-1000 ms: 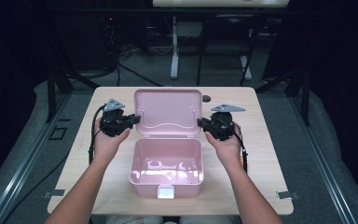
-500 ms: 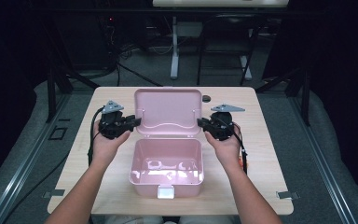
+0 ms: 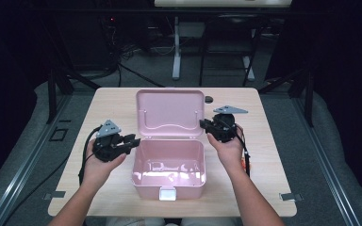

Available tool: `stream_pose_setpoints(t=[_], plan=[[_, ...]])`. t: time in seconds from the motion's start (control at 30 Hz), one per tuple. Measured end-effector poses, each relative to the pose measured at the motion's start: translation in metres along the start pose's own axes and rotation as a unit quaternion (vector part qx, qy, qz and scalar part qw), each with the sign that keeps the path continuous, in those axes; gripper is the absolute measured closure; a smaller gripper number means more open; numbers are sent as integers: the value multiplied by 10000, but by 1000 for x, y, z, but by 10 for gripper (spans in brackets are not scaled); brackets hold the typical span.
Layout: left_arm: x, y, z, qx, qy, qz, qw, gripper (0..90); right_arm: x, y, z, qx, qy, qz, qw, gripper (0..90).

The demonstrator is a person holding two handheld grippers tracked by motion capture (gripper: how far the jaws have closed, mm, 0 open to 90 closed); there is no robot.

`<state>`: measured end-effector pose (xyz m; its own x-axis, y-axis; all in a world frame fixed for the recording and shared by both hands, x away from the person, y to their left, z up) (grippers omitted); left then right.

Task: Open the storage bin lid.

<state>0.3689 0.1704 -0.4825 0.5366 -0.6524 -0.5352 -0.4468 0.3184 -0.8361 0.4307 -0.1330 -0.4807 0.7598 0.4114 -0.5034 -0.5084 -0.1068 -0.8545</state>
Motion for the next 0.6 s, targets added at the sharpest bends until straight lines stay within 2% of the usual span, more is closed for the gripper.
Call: stream_pose_setpoints(t=[0.2,0.47,0.57,0.6], plan=[[-7,17,-8,-102,120,57,9999,687,0,0,0,0,7,-1,10000,829],[-15,32,-22,-52,210,33,9998,707,0,0,0,-2,13,-2,10000,829],[-17,36,-28,-53,325,5,9995,724,0,0,0,6,11,-3,10000,829],[-17,37,-30,9,293,5,9996,730,0,0,0,7,11,-2,10000,829]])
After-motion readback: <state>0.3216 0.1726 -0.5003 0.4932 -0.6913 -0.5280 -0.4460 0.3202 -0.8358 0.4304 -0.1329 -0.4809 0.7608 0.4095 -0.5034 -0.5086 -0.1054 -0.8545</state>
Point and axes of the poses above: each handheld gripper's, and its own axes: x roughly forward along the jaws, y roughly out of its underside, z roughly to its left, the point moved 5 cm from there along x, roughly forward along the jaws, and after that the axes turned 6 degrees about y, right-handed, at the moved point
